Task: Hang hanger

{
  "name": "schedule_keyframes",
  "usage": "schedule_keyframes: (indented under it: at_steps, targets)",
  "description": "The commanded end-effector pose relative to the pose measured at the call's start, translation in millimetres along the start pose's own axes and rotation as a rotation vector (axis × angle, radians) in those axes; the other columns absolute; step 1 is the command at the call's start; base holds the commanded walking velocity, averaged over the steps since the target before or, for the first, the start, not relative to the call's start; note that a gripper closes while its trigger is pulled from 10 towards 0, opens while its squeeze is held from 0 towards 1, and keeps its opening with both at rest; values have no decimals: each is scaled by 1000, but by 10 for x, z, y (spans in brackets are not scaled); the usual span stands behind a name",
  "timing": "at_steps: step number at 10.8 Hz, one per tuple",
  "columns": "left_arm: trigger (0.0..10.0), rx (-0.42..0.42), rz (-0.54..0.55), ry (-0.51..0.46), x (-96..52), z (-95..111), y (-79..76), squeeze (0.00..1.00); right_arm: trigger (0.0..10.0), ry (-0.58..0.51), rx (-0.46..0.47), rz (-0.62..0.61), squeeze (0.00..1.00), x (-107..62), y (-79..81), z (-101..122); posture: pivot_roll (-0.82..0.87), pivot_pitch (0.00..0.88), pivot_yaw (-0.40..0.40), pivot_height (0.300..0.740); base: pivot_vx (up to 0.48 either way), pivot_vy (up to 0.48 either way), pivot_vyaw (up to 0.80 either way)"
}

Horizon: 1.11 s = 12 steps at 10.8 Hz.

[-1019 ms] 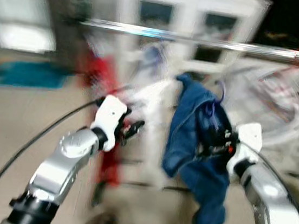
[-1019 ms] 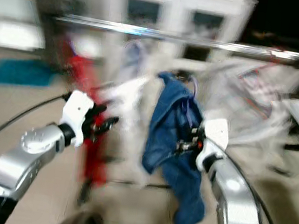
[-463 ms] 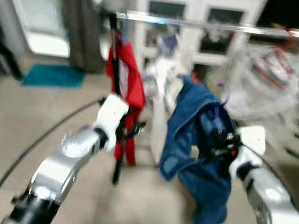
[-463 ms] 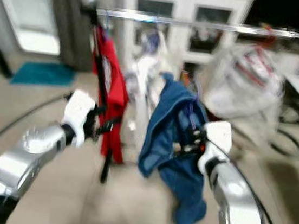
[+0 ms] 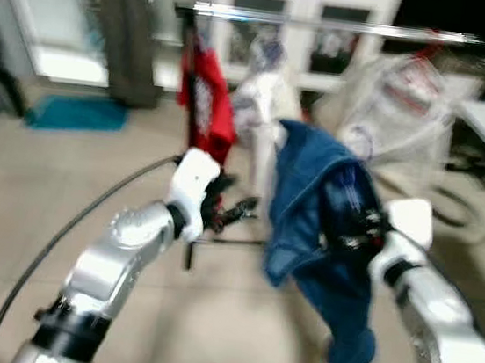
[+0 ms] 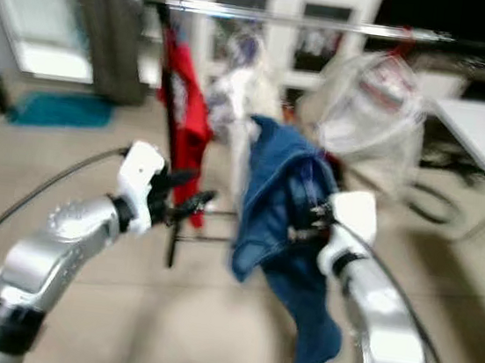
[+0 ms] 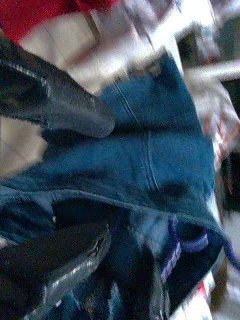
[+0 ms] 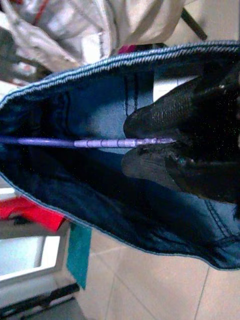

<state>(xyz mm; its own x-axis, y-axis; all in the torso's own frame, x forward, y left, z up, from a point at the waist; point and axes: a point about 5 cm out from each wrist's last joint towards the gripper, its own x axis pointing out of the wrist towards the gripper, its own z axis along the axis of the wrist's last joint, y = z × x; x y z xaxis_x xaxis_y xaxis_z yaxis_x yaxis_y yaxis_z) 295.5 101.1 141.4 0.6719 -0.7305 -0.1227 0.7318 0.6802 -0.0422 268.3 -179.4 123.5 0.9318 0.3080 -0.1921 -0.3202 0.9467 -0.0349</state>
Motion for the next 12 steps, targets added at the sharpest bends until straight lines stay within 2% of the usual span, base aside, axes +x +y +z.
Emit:
schedule_keyframes:
  at_steps: [1,4,5,6,7,8,10,12]
  targets:
    - [10000,21,-41,-28,79,95,-6,1000,0,-94,-36,29,0,53,48,263,-49,0,-16,740,0,0,0]
    - [10000,-20,-182,-62,275,196,-63,1000,0,-127,-71,71,0,96,155,395,-70,0,7,740,0,0,0]
    - [10000,10,-166,-50,314,191,-26,1000,0,-130,-73,73,0,98,165,408,-74,0,12,740,0,0,0]
    - [10000,82,-63,-16,392,181,120,894,0,-137,-78,81,0,93,190,440,-78,0,19,740,0,0,0]
    - [10000,117,-15,-3,408,184,198,0,0,-139,-78,82,0,88,194,449,-78,0,19,740,0,0,0]
    - [0,139,50,3,411,188,306,0,0,-142,-78,81,0,85,195,457,-78,0,21,740,0,0,0]
    - [0,124,61,-8,445,164,366,0,0,-144,-76,86,0,93,208,473,-72,0,14,740,0,0,0]
    - [0,74,3,-25,528,111,303,0,0,-150,-80,95,0,105,216,511,-76,0,16,740,0,0,0]
